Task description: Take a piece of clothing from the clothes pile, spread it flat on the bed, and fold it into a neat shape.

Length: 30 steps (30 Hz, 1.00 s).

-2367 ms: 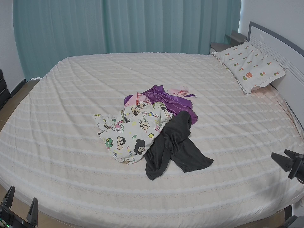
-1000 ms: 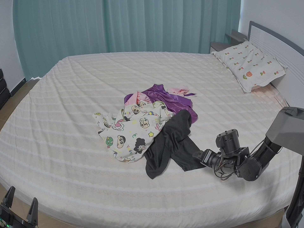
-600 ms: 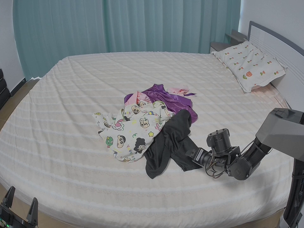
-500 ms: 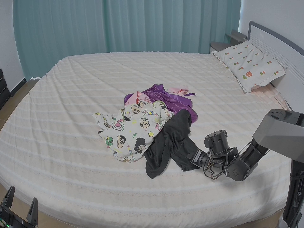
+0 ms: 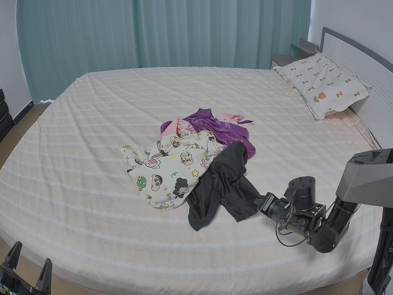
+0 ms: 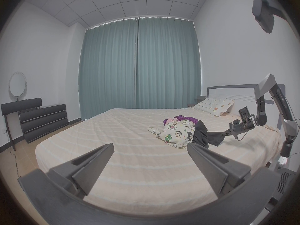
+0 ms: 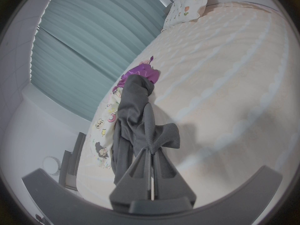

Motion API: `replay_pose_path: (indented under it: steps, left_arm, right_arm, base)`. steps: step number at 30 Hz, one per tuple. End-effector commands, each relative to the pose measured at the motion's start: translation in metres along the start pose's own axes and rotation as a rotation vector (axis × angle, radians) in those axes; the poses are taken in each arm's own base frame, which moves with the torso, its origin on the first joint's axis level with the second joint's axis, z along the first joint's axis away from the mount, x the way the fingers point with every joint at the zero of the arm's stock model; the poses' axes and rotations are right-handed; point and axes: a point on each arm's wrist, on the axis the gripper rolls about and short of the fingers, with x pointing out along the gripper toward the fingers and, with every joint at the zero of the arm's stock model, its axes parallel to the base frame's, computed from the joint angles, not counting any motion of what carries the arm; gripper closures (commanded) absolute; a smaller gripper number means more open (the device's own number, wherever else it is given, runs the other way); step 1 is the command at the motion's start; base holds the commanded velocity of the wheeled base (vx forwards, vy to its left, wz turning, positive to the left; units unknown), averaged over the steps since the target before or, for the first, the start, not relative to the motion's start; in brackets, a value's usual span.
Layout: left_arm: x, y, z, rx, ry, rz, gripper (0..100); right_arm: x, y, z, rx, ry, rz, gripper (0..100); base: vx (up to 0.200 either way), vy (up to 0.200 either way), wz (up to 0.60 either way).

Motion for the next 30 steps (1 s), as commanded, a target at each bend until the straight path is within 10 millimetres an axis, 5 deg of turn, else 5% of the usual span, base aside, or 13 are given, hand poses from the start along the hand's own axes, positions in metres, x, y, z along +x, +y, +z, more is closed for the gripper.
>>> replay_pose_path:
  steps: [1,2,5,6,9,19,26,30]
  left_arm:
    - [0.000,0.000,-0.005,-0.003,0.001,-0.018,0]
    - [0.000,0.000,-0.002,-0.013,-0.016,-0.015,0]
    - [-0.013,-0.001,0.060,-0.170,-0.197,-0.052,0]
    - [-0.007,-0.001,0.063,-0.154,-0.153,-0.043,0]
    - [0.013,-0.001,0.063,-0.008,-0.002,-0.065,0]
    - [0.088,-0.015,0.051,-0.043,0.485,-0.431,0]
    - [0.150,-0.037,0.042,-0.097,0.563,-0.493,0]
    - [0.168,-0.047,0.031,-0.129,0.621,-0.487,0]
  right_arm:
    - [-0.042,-0.013,-0.008,0.009,0.003,0.046,100]
    - [-0.047,-0.016,-0.009,0.011,0.004,0.044,100]
    - [-0.059,-0.021,-0.011,0.012,-0.003,0.051,100]
    - [-0.061,-0.022,-0.011,0.013,-0.009,0.059,100]
    - [-0.063,-0.021,-0.011,0.019,-0.026,0.081,100]
    - [-0.065,-0.020,-0.012,0.039,-0.028,0.079,100]
    - [-0.065,-0.020,-0.012,0.039,-0.029,0.079,100]
    - [-0.065,-0.019,-0.011,0.040,-0.031,0.081,100]
  base:
    - [0.000,0.000,0.00]
    - [0.000,0.000,0.00]
    - [0.000,0.000,0.00]
    - [0.000,0.000,0.00]
    - [0.000,0.000,0.00]
    - [0.000,0.000,0.00]
    - [0.000,0.000,0.00]
    - [0.000,0.000,0.00]
